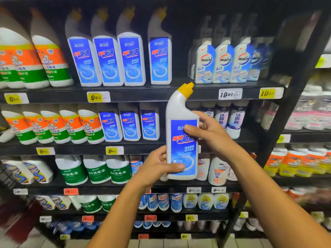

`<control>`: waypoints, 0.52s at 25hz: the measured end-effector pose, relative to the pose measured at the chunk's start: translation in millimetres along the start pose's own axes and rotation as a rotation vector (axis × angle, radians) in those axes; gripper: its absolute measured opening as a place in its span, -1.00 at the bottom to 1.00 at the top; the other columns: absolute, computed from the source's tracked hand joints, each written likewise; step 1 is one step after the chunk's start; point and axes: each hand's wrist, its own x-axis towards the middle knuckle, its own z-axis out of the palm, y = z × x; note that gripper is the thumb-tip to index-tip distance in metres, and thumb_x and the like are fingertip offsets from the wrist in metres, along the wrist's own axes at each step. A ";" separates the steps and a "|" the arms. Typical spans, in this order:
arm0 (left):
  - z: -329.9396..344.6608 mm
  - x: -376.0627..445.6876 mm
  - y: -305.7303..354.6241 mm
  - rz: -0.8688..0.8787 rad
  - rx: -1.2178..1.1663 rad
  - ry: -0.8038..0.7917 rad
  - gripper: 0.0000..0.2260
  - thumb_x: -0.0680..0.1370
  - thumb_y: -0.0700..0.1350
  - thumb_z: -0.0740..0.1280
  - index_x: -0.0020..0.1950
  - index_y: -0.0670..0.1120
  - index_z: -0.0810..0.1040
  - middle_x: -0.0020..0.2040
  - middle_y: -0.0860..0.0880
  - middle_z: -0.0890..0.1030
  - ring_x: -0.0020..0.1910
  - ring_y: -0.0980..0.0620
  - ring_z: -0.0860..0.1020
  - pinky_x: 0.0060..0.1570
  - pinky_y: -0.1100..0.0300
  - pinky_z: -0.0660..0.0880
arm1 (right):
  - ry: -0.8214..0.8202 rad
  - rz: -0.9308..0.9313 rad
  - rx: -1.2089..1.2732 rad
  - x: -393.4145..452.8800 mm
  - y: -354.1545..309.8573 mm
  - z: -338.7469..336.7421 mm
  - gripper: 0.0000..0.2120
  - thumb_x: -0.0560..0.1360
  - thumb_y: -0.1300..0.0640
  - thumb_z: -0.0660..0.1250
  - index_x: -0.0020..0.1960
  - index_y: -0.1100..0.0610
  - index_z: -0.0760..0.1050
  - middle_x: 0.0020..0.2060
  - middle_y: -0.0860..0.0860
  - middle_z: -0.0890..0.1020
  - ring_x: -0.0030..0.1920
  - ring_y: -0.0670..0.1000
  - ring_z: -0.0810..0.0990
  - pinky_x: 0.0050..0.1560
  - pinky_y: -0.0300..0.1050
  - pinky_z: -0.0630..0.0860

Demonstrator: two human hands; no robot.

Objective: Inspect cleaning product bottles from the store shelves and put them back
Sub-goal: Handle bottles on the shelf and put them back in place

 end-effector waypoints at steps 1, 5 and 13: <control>5.4 -1.6 2.9 0.003 -0.001 0.018 -0.51 0.29 -0.25 0.54 0.20 -0.18 0.55 0.07 -0.14 0.71 0.07 -0.09 0.67 -0.02 0.11 0.61 | -0.012 -0.013 0.002 -2.2 -3.6 -1.6 -0.57 0.40 0.13 0.43 0.25 0.10 0.49 -0.05 0.06 0.74 -0.05 0.02 0.72 -0.13 -0.15 0.63; 28.4 -9.5 12.7 0.037 -0.001 0.070 -0.50 0.29 -0.25 0.53 0.22 -0.19 0.54 0.10 -0.16 0.69 0.12 -0.15 0.65 0.07 0.03 0.60 | -0.023 -0.054 0.070 -9.8 -12.9 -10.0 -0.60 0.40 0.15 0.44 0.22 0.13 0.50 -0.08 0.04 0.74 -0.09 0.01 0.73 -0.18 -0.20 0.62; 53.0 -17.7 36.6 0.085 -0.102 0.045 -0.63 0.40 -0.16 0.50 0.18 -0.18 0.60 0.14 -0.18 0.68 0.13 -0.15 0.66 0.03 0.07 0.63 | 0.059 -0.030 0.053 -8.3 -22.7 -17.5 -0.69 0.45 -0.21 0.37 -0.01 0.02 0.61 -0.06 0.07 0.74 -0.08 0.04 0.74 -0.18 -0.18 0.61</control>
